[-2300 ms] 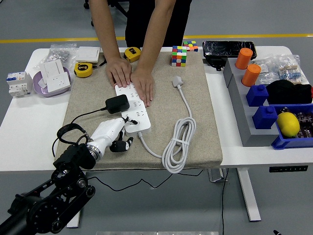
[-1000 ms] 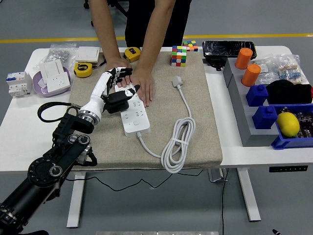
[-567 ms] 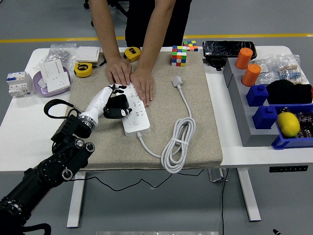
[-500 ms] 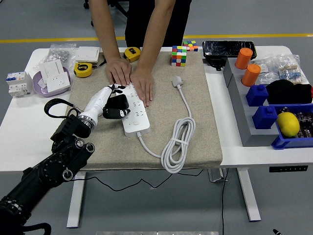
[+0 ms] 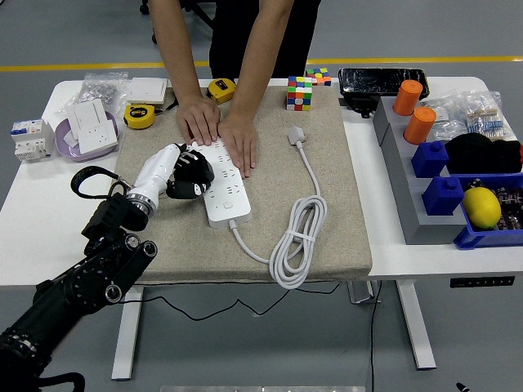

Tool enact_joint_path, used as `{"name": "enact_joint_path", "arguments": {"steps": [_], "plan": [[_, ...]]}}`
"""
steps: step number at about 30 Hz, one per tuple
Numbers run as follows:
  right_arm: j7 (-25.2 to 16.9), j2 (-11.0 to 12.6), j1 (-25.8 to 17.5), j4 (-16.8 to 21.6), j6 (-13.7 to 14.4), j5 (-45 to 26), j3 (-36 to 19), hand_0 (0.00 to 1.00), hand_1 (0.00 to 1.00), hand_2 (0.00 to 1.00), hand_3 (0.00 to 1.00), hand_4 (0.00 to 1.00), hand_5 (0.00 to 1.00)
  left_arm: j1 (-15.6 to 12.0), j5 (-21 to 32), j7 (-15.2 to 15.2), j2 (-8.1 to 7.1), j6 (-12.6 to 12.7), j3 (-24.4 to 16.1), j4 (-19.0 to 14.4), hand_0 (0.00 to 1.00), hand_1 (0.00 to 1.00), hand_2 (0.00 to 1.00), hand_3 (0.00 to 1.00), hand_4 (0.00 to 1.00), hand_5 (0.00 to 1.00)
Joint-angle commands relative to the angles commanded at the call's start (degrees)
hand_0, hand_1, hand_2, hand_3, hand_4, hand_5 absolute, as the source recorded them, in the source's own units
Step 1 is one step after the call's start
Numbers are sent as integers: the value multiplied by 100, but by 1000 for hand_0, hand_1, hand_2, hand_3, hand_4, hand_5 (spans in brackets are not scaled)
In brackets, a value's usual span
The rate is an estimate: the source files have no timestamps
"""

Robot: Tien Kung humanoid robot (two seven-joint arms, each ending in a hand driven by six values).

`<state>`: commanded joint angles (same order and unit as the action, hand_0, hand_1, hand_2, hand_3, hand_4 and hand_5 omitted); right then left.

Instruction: Pick up the plug,place it near the board,insert it into the board,press the button

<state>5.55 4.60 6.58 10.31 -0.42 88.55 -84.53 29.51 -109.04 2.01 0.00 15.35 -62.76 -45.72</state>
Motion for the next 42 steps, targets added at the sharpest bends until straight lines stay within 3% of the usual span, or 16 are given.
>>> {"name": "enact_joint_path", "arguments": {"steps": [3, 4, 12, 17, 26, 30, 35, 40, 41, 42], "plan": [[-1, -1, 7, 0, 1, -10, 9, 824, 734, 740, 775, 998, 921, 4, -27, 14, 0, -4, 4, 10, 449, 356, 349, 412, 566, 135], [-2, -1, 7, 0, 1, -16, 14, 823, 734, 740, 775, 998, 921, 3, -30, 17, 0, -9, 4, 7, 414, 284, 311, 388, 528, 123], [2, 0, -6, 0, 2, -16, 6, 823, 734, 741, 775, 998, 921, -3, -216, 87, -10, -118, -73, -160, 409, 277, 309, 378, 527, 120], [0, -5, -9, 0, 5, -28, 5, 822, 734, 741, 775, 998, 921, -7, -302, 133, -112, -216, -101, -328, 410, 280, 311, 378, 527, 117], [-1, 0, -3, 0, 14, -49, -19, 822, 734, 741, 775, 998, 921, 7, -491, 255, -474, -387, -103, -611, 413, 286, 313, 379, 531, 114], [0, 2, 2, 0, 18, -53, -28, 822, 734, 741, 775, 998, 921, 11, -769, 322, -589, -476, -143, -542, 417, 291, 317, 382, 534, 115], [-9, -9, 8, 0, 25, -82, -21, 822, 733, 740, 775, 998, 922, -9, -1067, 335, -620, -527, -216, -381, 419, 299, 326, 391, 548, 131], [-8, -11, 10, 0, 27, -91, -24, 822, 733, 740, 775, 998, 922, -45, -967, 253, -619, -619, -201, -324, 419, 299, 326, 391, 548, 131], [-6, -10, 10, 0, 26, -83, -27, 823, 734, 740, 775, 998, 922, -49, -942, 238, -616, -628, -200, -324, 535, 552, 525, 531, 884, 234], [-4, -8, 8, 0, 25, -79, -28, 823, 734, 740, 775, 998, 922, -51, -887, 210, -612, -643, -204, -323, 535, 552, 525, 531, 884, 234]]}}
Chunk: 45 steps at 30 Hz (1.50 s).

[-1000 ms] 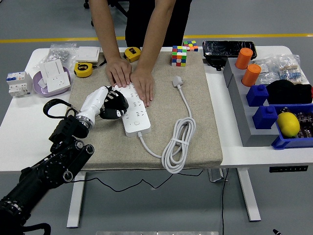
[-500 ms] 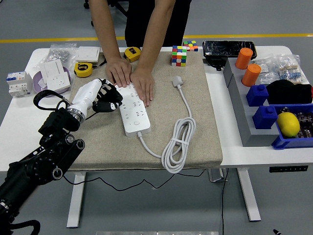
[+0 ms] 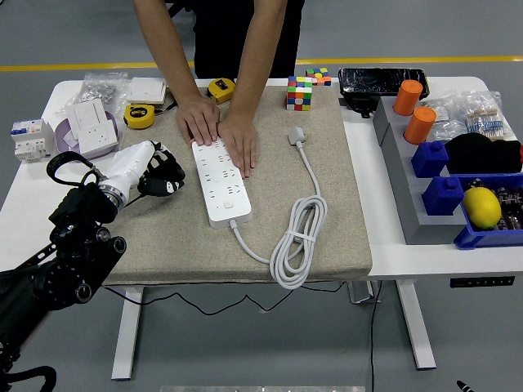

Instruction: Pick up the plug,place it near the board,insert it into the board,press the button

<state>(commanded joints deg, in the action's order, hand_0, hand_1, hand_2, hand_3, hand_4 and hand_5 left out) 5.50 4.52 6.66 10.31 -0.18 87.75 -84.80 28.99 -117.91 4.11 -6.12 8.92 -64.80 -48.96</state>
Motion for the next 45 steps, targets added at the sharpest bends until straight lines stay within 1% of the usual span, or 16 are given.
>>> {"name": "enact_joint_path", "arguments": {"steps": [4, 5, 10, 11, 16, 17, 20, 24, 26, 30, 33, 34, 35, 40, 41, 45], "plan": [[3, 5, -1, 0, -1, 14, -8, 823, 734, 740, 775, 998, 922, 4, 176, -84, 1, -57, -31, 5, 535, 552, 525, 531, 884, 234], [3, 5, 0, 0, -2, 13, -7, 823, 734, 741, 775, 998, 923, 6, 211, -101, -3, -78, -35, 3, 835, 882, 782, 752, 998, 698], [4, -1, -6, 0, -4, 24, -10, 823, 734, 741, 775, 998, 923, -3, 308, -159, -20, -160, -74, 1, 835, 882, 782, 752, 998, 698], [4, -3, -8, 0, -5, 26, -11, 822, 734, 741, 775, 998, 923, -12, 334, -179, -24, -164, -86, -4, 998, 998, 950, 883, 998, 956], [3, -3, -12, 0, -5, 32, -8, 822, 734, 741, 775, 998, 923, -80, 524, -275, -52, -170, -174, -125, 998, 998, 950, 883, 998, 956], [2, -3, -11, 0, -5, 31, -7, 822, 733, 740, 774, 998, 930, -112, 638, -317, -53, -126, -214, -184, 998, 998, 998, 917, 998, 998], [2, -5, -10, 0, -5, 32, -1, 822, 733, 740, 774, 998, 930, -308, 1215, -650, 12, 294, -458, -487, 998, 998, 998, 917, 998, 998], [5, -13, -27, 0, -9, 57, -10, 821, 734, 741, 775, 998, 934, -714, 2183, -1213, 236, 929, -933, -1102, 998, 998, 989, 915, 998, 998], [8, -18, -37, 0, -13, 79, -25, 821, 734, 741, 775, 998, 934, -932, 2667, -1502, 337, 1089, -1096, -1459, 998, 998, 989, 915, 998, 998], [5, -30, -49, 0, -13, 96, -40, 821, 734, 741, 774, 998, 936, -1416, 3635, -1987, 513, 977, -1365, -2202, 962, 998, 991, 929, 998, 998], [0, -35, -56, 0, -13, 103, -49, 821, 734, 741, 774, 998, 936, -1737, 4343, -2172, 574, 818, -1528, -2612, 962, 998, 991, 929, 998, 998], [0, -36, -60, 0, -12, 109, -59, 821, 734, 741, 774, 998, 936, -1820, 4582, -2193, 565, 782, -1573, -2678, 962, 998, 991, 929, 998, 998], [-1, -37, -62, 0, -12, 115, -68, 822, 733, 741, 775, 998, 936, -1904, 4808, -2198, 544, 762, -1620, -2718, 940, 998, 998, 985, 998, 998], [-16, -41, -48, 0, -5, 76, -60, 822, 733, 741, 775, 998, 936, -2352, 6000, -2092, 421, 633, -1758, -2740, 940, 998, 998, 985, 998, 998], [-19, -44, -45, 0, -3, 66, -60, 822, 733, 740, 775, 998, 936, -2472, 6260, -2065, 415, 593, -1783, -2766, 808, 930, 998, 998, 998, 998], [-18, -51, -53, 0, -2, 56, -69, 822, 733, 740, 775, 998, 936, -2783, 6466, -1975, 442, 484, -1881, -2851, 808, 930, 998, 998, 998, 998]]}}
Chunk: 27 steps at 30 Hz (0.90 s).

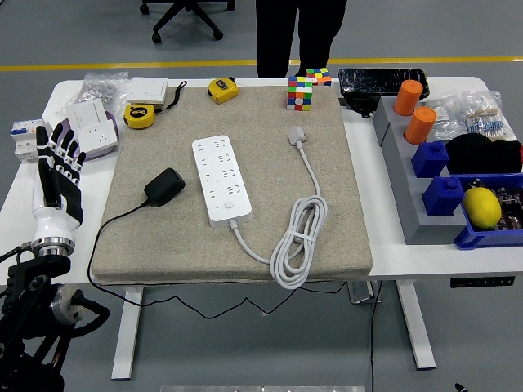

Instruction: Pick up the plug,place it near the board,insert it into the board,press the button

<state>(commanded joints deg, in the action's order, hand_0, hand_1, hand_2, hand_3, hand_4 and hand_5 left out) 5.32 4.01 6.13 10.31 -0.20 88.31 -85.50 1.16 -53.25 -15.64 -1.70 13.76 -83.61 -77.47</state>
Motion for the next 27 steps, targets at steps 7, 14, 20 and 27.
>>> {"name": "enact_joint_path", "arguments": {"steps": [7, 14, 20, 27], "plan": [[8, 1, 8, 0, 1, 14, -21, 822, 733, 741, 775, 998, 934, -85, -645, 167, 6, 109, -74, -132, 725, 793, 851, 941, 998, 862], [1, -1, 73, 0, 10, 42, 68, 822, 736, 742, 781, 998, 933, -128, -1894, 442, 24, 330, -182, -257, 820, 899, 878, 885, 998, 806], [-28, 23, 61, 0, 40, 132, 149, 822, 741, 749, 782, 998, 934, -219, -3106, 742, -25, 418, -319, -282, 887, 973, 932, 891, 998, 793], [-14, 19, 6, 0, -35, 80, 294, 822, 738, 746, 779, 998, 932, -332, -3693, 932, -29, 424, -268, -247, 916, 992, 951, 896, 998, 782]]}}
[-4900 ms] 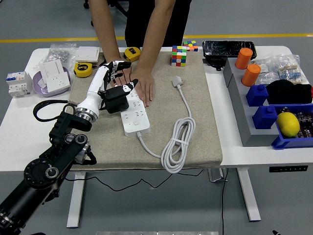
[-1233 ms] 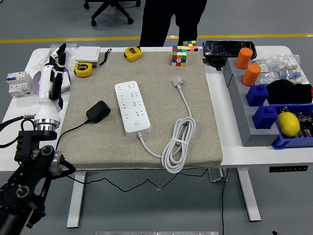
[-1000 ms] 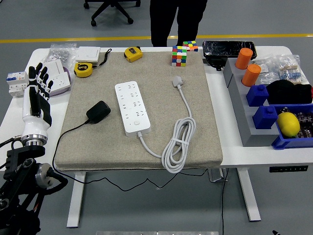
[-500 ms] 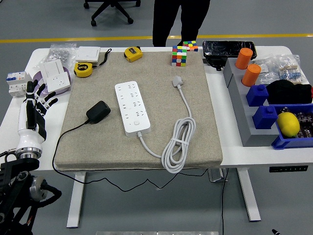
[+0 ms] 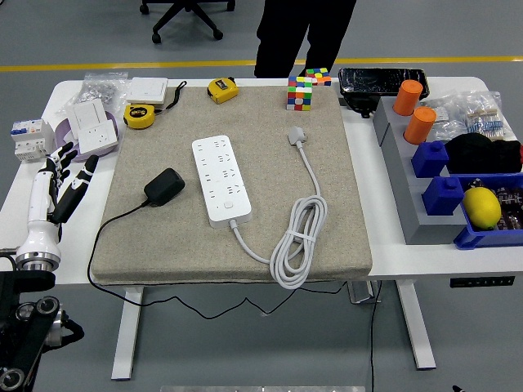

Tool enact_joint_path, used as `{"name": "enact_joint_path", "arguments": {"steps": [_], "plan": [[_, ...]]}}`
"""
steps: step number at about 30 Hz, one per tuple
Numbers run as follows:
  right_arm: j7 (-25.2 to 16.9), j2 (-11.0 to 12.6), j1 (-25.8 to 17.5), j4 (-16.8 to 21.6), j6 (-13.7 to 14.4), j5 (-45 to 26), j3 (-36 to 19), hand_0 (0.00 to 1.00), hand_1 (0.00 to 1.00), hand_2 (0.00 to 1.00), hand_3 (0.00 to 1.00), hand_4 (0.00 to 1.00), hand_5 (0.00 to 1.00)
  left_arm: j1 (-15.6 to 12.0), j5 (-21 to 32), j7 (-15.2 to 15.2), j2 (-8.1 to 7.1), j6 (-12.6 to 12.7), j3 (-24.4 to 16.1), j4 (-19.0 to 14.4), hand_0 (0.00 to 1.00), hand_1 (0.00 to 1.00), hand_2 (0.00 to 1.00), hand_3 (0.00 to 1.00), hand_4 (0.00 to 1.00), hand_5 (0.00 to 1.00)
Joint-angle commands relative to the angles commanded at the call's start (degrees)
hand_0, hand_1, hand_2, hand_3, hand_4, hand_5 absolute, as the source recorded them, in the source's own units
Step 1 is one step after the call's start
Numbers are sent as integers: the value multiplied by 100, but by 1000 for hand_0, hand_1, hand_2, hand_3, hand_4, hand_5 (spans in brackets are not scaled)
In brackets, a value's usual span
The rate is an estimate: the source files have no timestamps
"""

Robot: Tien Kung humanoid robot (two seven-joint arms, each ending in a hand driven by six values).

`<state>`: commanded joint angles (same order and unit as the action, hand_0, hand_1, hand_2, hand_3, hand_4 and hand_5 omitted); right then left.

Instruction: Pick up the plug,place it near the board,insert it into the board,press the button

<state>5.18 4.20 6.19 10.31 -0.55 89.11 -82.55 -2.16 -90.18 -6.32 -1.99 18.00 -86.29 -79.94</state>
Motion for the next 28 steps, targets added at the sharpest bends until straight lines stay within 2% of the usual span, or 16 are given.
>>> {"name": "enact_joint_path", "arguments": {"steps": [10, 11, 16, 17, 22, 23, 28], "plan": [[-28, -46, 70, 0, -29, -127, 170, 822, 737, 744, 778, 998, 931, 27, -181, 102, -8, -5, 160, 8, 910, 984, 943, 897, 998, 761], [-36, -47, 74, 0, -29, -164, 211, 822, 736, 744, 777, 998, 930, 36, -200, 110, -10, -9, 164, 2, 871, 928, 899, 894, 998, 744], [-14, -36, 83, 0, -45, -177, 249, 822, 736, 744, 777, 998, 930, 56, -391, 205, -23, -34, 179, 16, 871, 928, 899, 894, 998, 744], [-5, -30, 84, 0, -48, -157, 232, 821, 736, 744, 777, 998, 930, 68, -452, 237, -34, -53, 188, 28, 770, 791, 819, 896, 998, 738], [-10, 0, 116, 0, -52, -228, 300, 821, 736, 744, 777, 998, 930, 65, -559, 324, -43, -115, 189, 27, 770, 791, 819, 896, 998, 738], [-14, 11, 134, 0, -51, -262, 334, 821, 736, 744, 778, 998, 929, 62, -575, 342, -41, -138, 187, 34, 729, 743, 752, 879, 998, 731], [0, 45, 148, 0, -57, -263, 330, 821, 736, 744, 778, 998, 929, 71, -634, 411, -51, -220, 220, 61, 729, 743, 752, 879, 998, 731]]}}
